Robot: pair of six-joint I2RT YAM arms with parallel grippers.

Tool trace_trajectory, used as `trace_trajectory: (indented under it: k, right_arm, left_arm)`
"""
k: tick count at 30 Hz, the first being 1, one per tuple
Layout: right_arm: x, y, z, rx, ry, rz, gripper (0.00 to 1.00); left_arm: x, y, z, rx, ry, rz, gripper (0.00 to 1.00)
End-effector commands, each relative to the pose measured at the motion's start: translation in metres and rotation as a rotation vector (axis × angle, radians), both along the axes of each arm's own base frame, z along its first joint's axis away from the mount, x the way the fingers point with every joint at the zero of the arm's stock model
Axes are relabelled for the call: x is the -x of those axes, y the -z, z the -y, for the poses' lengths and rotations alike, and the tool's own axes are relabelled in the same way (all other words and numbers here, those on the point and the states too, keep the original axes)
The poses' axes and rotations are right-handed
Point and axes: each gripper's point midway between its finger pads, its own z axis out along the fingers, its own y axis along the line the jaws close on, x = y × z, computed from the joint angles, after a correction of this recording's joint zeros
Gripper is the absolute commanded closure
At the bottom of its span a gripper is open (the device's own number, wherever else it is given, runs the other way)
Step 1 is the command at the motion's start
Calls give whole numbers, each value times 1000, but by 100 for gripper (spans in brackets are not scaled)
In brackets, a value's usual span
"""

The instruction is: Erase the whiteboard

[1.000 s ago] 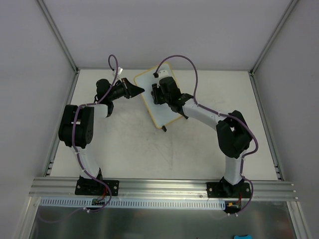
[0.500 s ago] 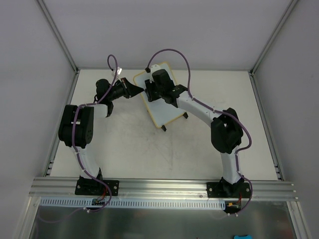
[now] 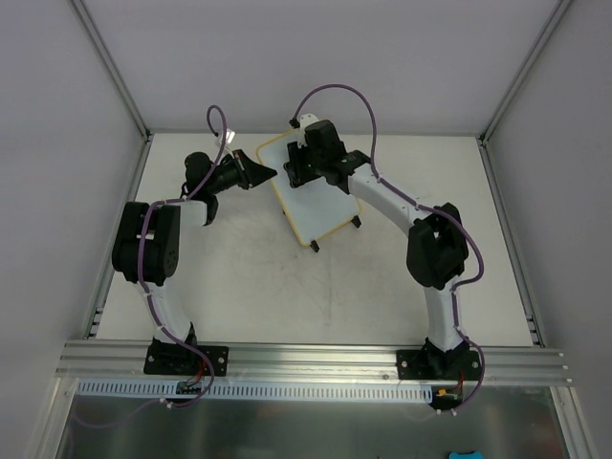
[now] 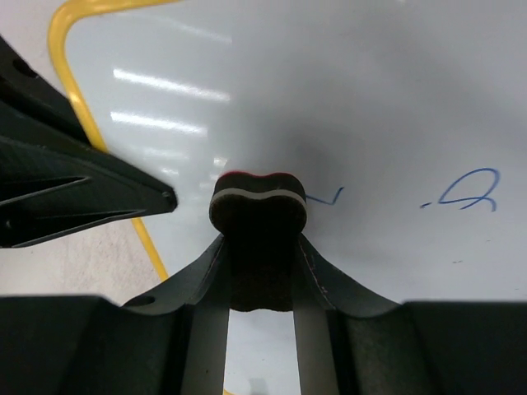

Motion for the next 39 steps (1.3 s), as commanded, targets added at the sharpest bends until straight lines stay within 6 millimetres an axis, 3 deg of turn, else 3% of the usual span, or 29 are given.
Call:
trace_trajectory:
  k: [1,13,21,26,33,39]
  right_arm:
    - [-53,-11,47,5,136,76,100]
    - [-88,2,110,74,245,76,100]
    - [-100,1,137,96,281,88,100]
    - [-99,2,134,89,264,85,100]
    - [-91,-7,116,87,225,106,100]
    - [-69,-12,81,79,149,128,100]
  left_arm:
    - [29,-33,22,-35,144,197,100]
    - [28,-32,22,-39,142,195,100]
    - [28,-32,23,-39,144,193,100]
    - [27,-32,24,-38,146,190,100]
    - [27,-32,25,-38,149,192,100]
    - [27,-32,25,-38,149,193,100]
